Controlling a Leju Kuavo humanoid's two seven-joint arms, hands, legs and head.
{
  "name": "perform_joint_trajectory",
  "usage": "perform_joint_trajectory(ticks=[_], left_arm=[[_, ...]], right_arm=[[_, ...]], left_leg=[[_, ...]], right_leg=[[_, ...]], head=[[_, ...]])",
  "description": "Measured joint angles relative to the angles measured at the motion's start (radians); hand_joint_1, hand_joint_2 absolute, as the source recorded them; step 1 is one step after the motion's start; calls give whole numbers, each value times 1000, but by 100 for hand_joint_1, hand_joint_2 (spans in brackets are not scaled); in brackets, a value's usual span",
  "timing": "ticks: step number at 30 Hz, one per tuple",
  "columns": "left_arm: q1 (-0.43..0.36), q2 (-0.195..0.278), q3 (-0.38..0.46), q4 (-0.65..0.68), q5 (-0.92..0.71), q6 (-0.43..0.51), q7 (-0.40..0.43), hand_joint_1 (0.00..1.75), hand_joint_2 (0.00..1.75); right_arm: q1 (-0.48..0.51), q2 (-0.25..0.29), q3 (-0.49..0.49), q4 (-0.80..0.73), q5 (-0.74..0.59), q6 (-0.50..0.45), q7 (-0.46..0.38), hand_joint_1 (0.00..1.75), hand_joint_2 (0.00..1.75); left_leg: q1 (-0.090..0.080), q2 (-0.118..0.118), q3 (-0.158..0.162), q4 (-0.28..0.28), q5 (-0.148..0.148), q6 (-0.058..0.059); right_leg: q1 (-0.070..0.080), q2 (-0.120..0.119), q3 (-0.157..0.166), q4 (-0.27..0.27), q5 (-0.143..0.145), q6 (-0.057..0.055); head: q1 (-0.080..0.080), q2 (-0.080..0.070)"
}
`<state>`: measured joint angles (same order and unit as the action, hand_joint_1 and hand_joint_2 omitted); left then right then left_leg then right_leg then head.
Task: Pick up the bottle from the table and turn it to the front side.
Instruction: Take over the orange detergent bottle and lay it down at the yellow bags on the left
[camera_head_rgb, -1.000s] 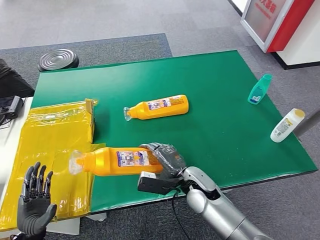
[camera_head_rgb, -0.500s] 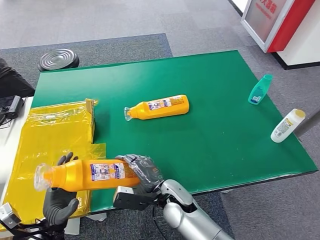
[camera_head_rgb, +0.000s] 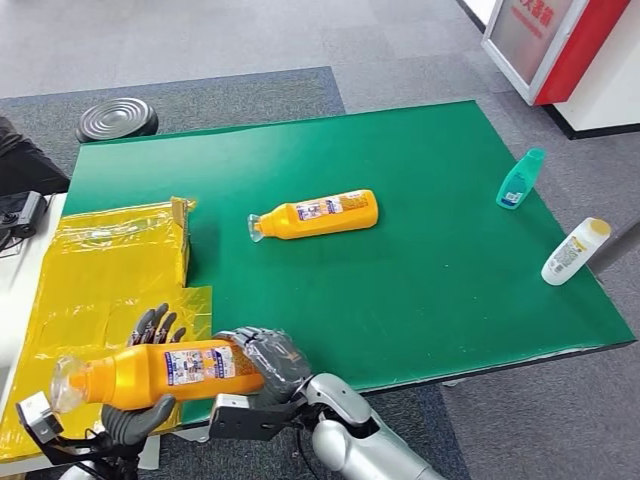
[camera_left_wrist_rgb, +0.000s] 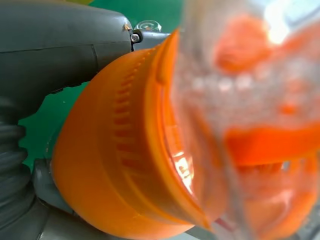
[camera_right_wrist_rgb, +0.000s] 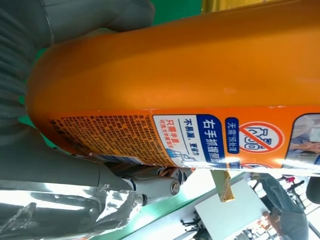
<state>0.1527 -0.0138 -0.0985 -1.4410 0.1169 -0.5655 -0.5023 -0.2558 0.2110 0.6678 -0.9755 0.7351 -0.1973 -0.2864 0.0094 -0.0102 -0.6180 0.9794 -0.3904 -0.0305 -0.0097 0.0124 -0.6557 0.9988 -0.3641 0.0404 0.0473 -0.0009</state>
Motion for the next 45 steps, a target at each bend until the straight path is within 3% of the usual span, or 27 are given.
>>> perform_joint_trajectory(ticks=[1, 2, 5, 6, 9, 10, 15, 22, 31, 35, 39, 45], left_arm=[[0, 2, -2, 1, -2, 4, 0, 148, 175], [0, 3, -4, 2, -6, 11, 0, 175, 175], [0, 7, -16, 2, -31, 50, -3, 175, 175], [-1, 8, -21, 2, -43, 67, -6, 175, 175], [-3, 10, -35, -6, -92, 127, -20, 175, 175], [-3, 10, -40, -12, -115, 152, -24, 175, 175], [-1, 11, -50, -60, -275, 309, -26, 175, 175], [6, 17, -29, -167, -522, 528, 40, 175, 175], [9, 37, 16, -236, -679, 643, 100, 175, 175], [2, 79, 53, -246, -905, 727, 212, 175, 175], [-33, 144, 98, -222, -1083, 750, 297, 175, 175], [-139, 217, 102, -63, -1320, 759, 401, 175, 175]], right_arm=[[0, 0, 0, 2, -1, -1, 0, 175, 175], [0, 1, 1, 5, -2, -3, 1, 175, 175], [0, 1, 0, 9, -8, -7, 3, 175, 175], [0, 1, -1, 9, -11, -7, 4, 150, 175], [5, 1, -4, 10, -19, -8, 10, 23, 175], [7, 1, -5, 10, -20, -9, 12, 3, 175], [20, 0, -12, -1, -24, -16, 18, 0, 175], [66, -17, -57, -48, -40, -16, 31, 0, 175], [112, -37, -108, -102, -41, -17, 40, 0, 175], [148, -46, -149, -139, -49, -14, 46, 0, 175], [176, -52, -188, -171, -57, 9, 40, 0, 175], [186, -52, -205, -175, -73, 41, 32, 0, 175]], left_leg=[[0, 0, 0, 0, 0, 0], [0, 0, 0, 0, 0, 0], [0, 0, 0, 0, 0, 0], [0, 0, 0, 0, 0, 0], [0, 0, 0, 0, 0, 0], [0, 0, 0, 0, 0, 0], [0, 0, 0, 0, 0, 0], [0, 0, 0, 0, 0, 0], [0, 0, 0, 0, 0, 0], [0, 0, 0, 0, 0, -1], [0, 0, 0, 0, 0, -1], [0, 0, 0, 0, 1, -1]], right_leg=[[0, 0, 0, 0, 0, 0], [0, 0, 0, 0, 0, 0], [0, 0, 0, 0, 0, 0], [0, 0, 0, 0, 0, 0], [0, 0, 0, 0, 0, 0], [0, 0, 0, 0, 0, 0], [0, 0, -1, 0, 0, 0], [0, 0, 0, 0, 0, 0], [0, 0, 0, 0, 0, 0], [0, 0, -1, 0, 0, 0], [1, 0, -1, 0, 0, -1], [1, 0, -1, 0, 1, -2]], head=[[0, 0], [0, 0], [0, 0], [0, 0], [0, 0], [0, 0], [0, 0], [0, 0], [0, 0], [0, 0], [0, 0], [0, 0]])
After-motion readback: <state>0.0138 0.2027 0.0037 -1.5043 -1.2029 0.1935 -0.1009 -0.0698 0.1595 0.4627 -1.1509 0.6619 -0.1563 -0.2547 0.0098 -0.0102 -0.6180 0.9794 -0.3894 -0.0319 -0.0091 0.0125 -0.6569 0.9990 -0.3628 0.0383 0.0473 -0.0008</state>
